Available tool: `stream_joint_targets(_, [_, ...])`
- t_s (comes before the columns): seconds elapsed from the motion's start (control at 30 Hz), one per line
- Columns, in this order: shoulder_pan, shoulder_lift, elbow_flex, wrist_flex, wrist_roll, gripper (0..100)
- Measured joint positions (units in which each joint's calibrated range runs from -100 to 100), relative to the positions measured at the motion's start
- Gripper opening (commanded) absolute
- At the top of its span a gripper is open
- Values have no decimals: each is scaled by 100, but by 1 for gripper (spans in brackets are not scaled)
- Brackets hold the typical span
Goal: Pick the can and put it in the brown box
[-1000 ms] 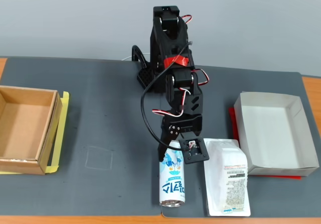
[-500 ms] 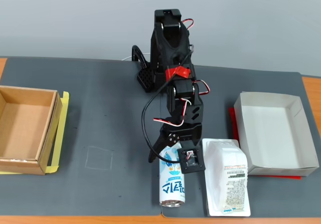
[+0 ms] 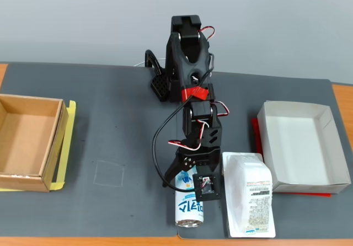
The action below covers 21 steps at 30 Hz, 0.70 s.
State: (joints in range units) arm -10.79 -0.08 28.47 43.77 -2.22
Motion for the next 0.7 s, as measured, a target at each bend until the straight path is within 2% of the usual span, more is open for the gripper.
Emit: stream_joint_targets(0.7, [0, 1200, -535, -294, 0, 39])
